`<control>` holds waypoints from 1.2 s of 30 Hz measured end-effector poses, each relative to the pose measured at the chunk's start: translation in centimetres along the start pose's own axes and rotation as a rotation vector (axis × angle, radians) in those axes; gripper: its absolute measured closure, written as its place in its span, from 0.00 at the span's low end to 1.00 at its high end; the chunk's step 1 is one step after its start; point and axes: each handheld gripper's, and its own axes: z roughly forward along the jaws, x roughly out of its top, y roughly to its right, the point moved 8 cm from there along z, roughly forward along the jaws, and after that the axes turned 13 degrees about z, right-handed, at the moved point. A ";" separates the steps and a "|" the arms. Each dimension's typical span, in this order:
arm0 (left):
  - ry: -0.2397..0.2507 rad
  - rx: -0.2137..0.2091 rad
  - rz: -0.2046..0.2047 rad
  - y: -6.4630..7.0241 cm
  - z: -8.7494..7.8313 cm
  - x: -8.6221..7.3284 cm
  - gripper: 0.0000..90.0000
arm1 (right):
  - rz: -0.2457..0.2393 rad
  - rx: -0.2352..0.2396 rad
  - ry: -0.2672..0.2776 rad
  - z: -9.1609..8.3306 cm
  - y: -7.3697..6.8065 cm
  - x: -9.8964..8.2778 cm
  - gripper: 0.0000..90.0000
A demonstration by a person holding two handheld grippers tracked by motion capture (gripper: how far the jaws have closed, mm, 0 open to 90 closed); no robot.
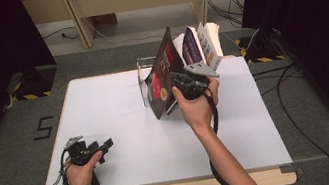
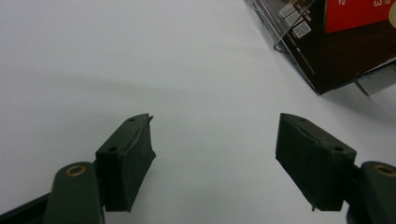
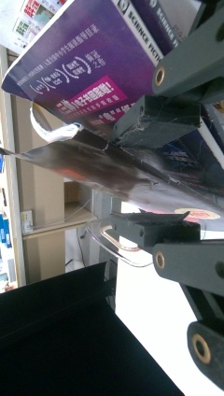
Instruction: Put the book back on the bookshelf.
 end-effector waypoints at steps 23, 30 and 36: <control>0.003 0.007 0.013 0.0 -0.2 0.0 0.29 | -0.025 0.034 -0.007 -2.0 0.8 -0.8 0.62; 0.002 0.006 0.013 0.0 -0.1 0.0 0.29 | -0.033 0.038 -0.010 -2.5 1.2 -1.1 0.62; 0.002 0.006 0.009 0.0 -0.1 0.0 0.29 | -0.038 0.036 -0.011 -3.0 1.8 -1.5 0.62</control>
